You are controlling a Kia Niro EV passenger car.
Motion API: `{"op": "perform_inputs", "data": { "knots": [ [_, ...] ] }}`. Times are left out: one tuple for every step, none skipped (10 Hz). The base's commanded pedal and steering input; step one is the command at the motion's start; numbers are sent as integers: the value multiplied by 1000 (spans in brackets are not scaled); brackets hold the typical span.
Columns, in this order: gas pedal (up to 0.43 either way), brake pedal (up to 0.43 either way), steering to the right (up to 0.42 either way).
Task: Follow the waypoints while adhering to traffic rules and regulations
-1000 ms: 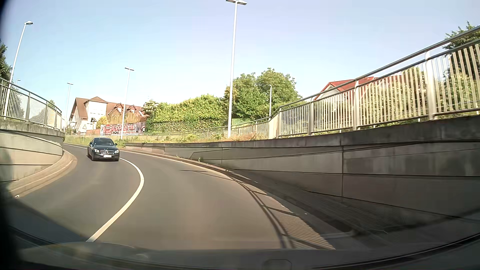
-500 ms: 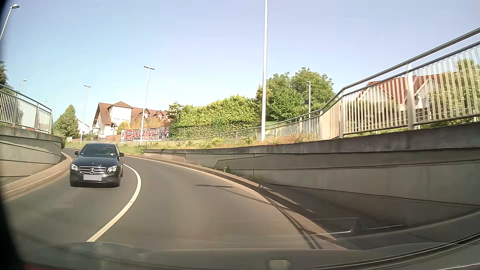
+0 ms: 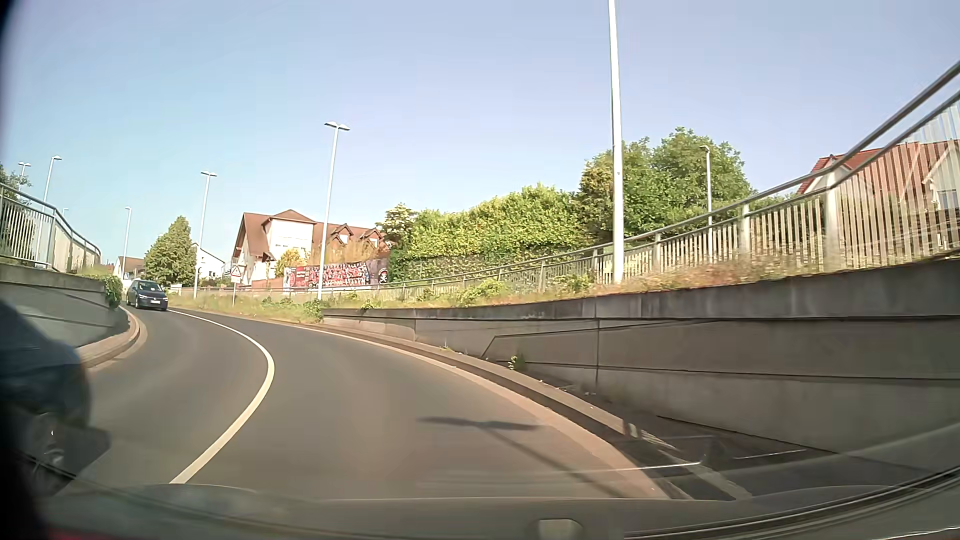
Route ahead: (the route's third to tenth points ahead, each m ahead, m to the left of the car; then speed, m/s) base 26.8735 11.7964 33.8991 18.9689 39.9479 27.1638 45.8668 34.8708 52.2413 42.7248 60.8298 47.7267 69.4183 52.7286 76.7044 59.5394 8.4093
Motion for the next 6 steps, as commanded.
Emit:
{"op": "perform_inputs", "data": {
  "knots": [
    [110, 12, -117],
    [110, 12, -120],
    [110, 12, -121],
    [110, 12, -122],
    [110, 12, -125],
    [110, 12, -128]
  ]
}}
